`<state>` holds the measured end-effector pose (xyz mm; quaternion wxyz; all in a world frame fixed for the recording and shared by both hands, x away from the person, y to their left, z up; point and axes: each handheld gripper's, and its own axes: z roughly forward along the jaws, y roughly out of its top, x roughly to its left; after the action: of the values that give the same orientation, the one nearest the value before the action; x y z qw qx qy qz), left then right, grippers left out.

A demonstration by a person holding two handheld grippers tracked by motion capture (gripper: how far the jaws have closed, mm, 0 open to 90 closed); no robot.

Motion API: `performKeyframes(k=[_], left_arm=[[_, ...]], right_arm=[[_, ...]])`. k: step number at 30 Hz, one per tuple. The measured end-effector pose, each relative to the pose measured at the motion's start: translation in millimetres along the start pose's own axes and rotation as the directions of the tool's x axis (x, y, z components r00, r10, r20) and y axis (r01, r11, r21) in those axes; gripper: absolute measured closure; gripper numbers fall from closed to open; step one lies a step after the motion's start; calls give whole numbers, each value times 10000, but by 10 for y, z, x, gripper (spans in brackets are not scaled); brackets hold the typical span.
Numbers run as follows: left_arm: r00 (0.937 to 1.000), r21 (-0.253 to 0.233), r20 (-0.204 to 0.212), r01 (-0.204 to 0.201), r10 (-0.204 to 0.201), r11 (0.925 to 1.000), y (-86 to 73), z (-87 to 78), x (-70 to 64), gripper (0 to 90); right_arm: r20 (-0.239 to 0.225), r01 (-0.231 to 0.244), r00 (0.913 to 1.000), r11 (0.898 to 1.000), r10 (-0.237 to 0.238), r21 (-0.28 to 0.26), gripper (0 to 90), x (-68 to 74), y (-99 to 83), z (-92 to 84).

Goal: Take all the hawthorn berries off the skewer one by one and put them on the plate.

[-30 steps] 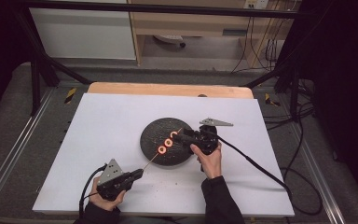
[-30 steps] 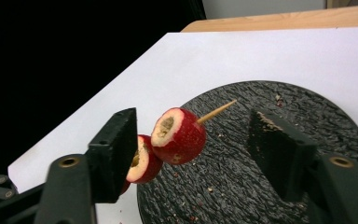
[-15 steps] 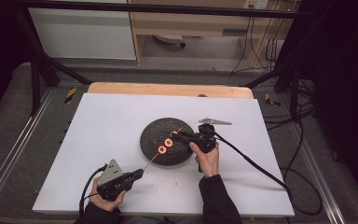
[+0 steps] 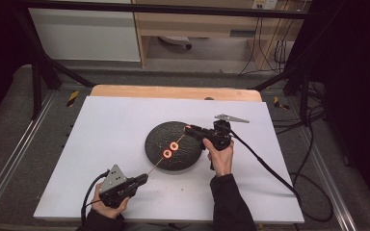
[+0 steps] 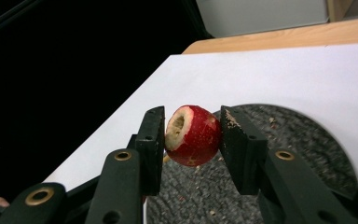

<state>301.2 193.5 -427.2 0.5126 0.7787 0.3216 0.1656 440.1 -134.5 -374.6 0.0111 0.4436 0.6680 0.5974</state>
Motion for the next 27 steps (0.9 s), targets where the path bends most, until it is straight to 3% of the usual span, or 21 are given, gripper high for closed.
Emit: performKeyframes(k=[13,27], left_arm=[[9998,-124,-176,105,-107,9999,8,-41,33,882],[9993,-84,-298,208,-210,9997,-5,-35,66,882]], right_arm=[[828,305,9961,9995,-301,-42,624,-140,149,-69],[935,315,9947,9927,-426,1164,624,-193,-250,308]])
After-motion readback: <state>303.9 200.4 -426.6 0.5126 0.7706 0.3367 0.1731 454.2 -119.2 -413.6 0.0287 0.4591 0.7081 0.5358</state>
